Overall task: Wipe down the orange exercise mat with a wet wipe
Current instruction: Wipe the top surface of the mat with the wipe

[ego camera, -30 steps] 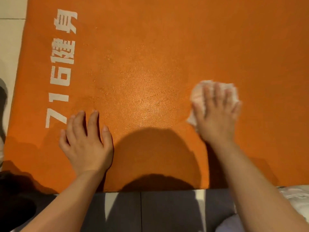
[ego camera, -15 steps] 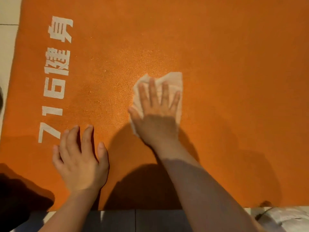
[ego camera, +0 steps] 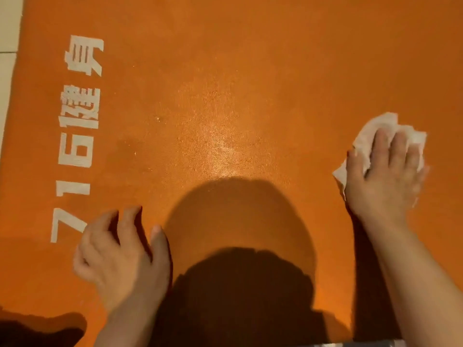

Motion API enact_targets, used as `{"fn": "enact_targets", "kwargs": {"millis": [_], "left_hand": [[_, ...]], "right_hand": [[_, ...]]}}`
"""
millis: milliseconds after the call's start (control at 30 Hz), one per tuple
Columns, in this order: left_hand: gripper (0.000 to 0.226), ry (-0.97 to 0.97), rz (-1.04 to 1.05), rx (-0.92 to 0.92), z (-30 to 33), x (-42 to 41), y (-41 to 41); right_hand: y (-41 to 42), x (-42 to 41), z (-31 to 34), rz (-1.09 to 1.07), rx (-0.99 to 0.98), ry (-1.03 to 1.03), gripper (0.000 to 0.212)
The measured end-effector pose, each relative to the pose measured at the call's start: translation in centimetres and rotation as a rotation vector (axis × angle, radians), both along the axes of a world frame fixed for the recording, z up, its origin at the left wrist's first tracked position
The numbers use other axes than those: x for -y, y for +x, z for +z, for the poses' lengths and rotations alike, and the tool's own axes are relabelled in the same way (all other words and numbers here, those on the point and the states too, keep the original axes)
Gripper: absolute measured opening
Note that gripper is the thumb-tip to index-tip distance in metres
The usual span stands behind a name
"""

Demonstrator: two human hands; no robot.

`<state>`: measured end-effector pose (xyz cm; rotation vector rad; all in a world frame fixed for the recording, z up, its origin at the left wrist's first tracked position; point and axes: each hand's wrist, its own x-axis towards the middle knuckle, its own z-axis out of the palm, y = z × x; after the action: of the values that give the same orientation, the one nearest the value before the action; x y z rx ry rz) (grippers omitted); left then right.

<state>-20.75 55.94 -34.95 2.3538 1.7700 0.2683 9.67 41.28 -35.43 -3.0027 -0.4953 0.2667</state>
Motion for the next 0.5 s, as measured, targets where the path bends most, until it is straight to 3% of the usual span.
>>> {"fn": "enact_targets", "kwargs": {"millis": [133, 333, 500], "left_hand": [[0.045, 0.037, -0.095, 0.098, 0.9, -4.2, 5.6], [0.053, 0.002, -0.036, 0.0, -1.1, -8.7, 11.0], [0.054, 0.023, -0.013, 0.005, -0.8, -8.7, 11.2]], "right_hand": [[-1.1, -4.8, -0.2, 0.047, -0.032, 0.03, 0.076], [-4.8, -14.1, -0.6, 0.482, -0.012, -0.014, 0.069], [-2.7, -16.0, -0.6, 0.766, -0.025, 0.062, 0.066]]}}
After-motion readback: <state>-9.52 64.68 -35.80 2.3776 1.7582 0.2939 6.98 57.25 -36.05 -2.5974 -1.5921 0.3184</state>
